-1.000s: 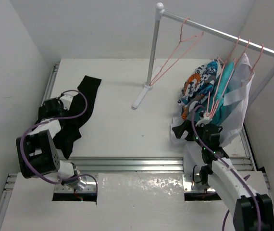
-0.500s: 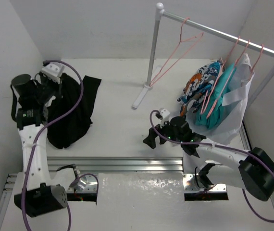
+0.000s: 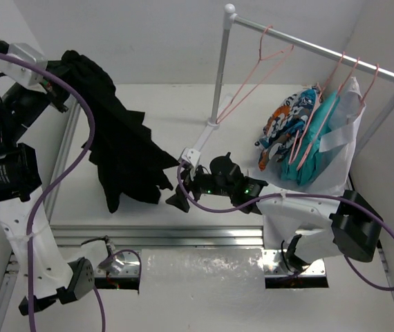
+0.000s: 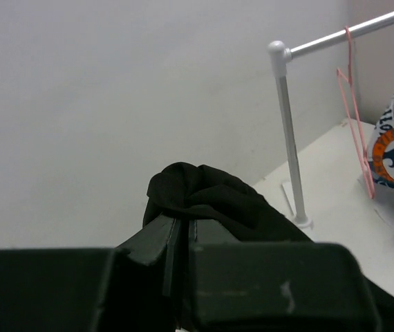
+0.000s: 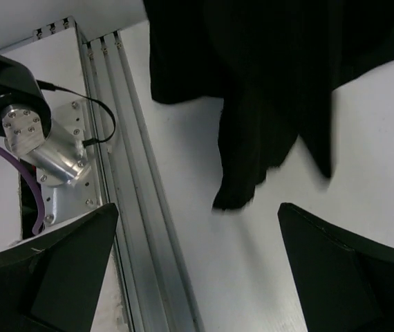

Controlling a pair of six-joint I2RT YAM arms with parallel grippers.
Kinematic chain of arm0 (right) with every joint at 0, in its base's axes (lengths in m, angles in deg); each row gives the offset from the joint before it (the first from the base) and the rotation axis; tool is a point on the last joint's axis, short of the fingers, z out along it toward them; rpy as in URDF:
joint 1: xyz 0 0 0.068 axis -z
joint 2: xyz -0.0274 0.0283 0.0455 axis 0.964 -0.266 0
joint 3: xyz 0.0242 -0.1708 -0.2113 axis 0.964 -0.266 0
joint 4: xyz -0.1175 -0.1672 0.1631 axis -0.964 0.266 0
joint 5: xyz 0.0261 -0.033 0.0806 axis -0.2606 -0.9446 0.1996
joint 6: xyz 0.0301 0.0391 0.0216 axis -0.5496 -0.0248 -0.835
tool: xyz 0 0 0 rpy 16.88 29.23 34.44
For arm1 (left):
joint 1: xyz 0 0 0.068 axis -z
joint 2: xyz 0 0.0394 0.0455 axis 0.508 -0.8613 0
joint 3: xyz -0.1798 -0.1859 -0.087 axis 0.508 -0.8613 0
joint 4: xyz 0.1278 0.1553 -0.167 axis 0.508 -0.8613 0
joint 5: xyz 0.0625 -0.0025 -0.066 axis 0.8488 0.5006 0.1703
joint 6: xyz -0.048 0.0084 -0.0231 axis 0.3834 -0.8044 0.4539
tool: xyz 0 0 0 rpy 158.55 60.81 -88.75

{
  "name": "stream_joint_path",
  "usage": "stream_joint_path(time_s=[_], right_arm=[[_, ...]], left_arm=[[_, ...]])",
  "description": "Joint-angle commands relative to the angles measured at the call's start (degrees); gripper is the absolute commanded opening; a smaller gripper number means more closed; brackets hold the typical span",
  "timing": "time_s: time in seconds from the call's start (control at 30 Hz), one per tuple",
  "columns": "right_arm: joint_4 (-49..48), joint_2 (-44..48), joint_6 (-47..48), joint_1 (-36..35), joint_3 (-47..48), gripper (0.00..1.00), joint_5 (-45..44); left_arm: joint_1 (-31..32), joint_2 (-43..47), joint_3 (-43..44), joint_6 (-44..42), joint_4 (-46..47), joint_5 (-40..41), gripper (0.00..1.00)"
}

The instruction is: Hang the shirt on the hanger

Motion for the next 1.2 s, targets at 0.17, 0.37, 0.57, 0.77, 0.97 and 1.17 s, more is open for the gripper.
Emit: stream_joint_path(time_s=[0.17, 0.37, 0.57, 0.77, 0.97, 1.17], right_arm=[[2.94, 1.32, 1.83, 0.02, 3.34, 0.99, -1.3], [3.47, 1.07, 2.71, -0.06, 4.04, 0.99, -1.21], [1.81, -5.42, 0.35, -0.06, 11.41, 0.99, 3.53], [0.74, -10.54, -3.43, -0.06, 18.54, 0.99, 3.29], [6.01, -2.12, -6.08, 0.02, 11.28, 0.99, -9.45], [16.99, 10.28, -5.73, 0.02, 6.42, 0.99, -21.06]], left_arm=[[0.35, 0.05, -18.49, -6.25, -1.89, 10.06, 0.0], [0.27, 1.81, -30.11, -8.9, -0.75, 13.17, 0.0], [0.35, 4.35, -27.31, -7.94, -3.91, 2.9, 0.0], [2.71, 6.38, -33.26, -7.16, -4.44, -7.23, 0.0], [23.09, 0.95, -38.28, -5.83, -0.49, 10.78, 0.0], [47.23, -5.74, -37.15, -7.4, 1.1, 23.34, 0.14]])
